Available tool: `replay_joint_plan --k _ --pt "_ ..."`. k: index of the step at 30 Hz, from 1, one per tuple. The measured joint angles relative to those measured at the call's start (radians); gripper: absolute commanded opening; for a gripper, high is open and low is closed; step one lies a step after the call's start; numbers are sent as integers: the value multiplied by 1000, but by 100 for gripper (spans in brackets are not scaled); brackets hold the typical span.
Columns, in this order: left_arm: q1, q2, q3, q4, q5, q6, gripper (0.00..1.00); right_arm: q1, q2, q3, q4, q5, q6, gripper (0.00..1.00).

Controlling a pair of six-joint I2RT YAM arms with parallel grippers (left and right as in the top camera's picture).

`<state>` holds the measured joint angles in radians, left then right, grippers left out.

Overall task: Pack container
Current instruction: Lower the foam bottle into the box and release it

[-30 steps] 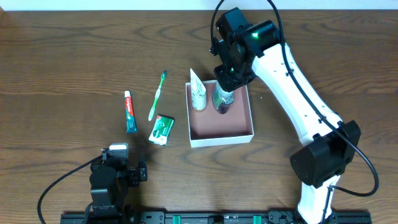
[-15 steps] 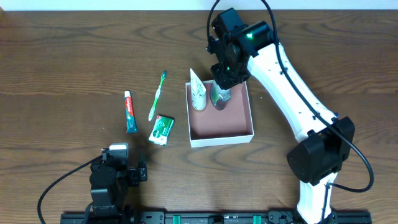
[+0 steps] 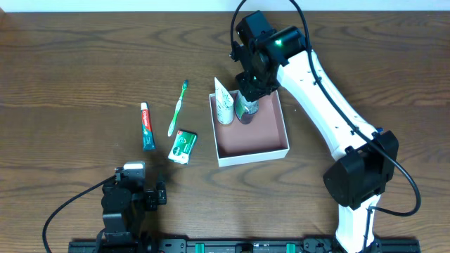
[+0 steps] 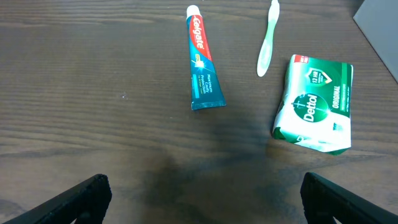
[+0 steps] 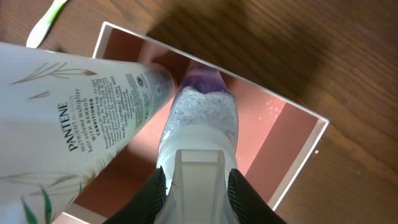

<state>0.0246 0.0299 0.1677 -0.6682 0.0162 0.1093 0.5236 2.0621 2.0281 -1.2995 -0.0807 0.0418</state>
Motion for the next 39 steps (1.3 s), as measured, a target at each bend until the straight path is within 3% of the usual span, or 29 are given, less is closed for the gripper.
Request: replay_joint_plan --k 27,39 --pt "0 0 0 0 0 0 98 0 8 -42 56 3 23 25" --pt "0 0 0 0 0 0 98 13 8 -42 63 3 31 37"
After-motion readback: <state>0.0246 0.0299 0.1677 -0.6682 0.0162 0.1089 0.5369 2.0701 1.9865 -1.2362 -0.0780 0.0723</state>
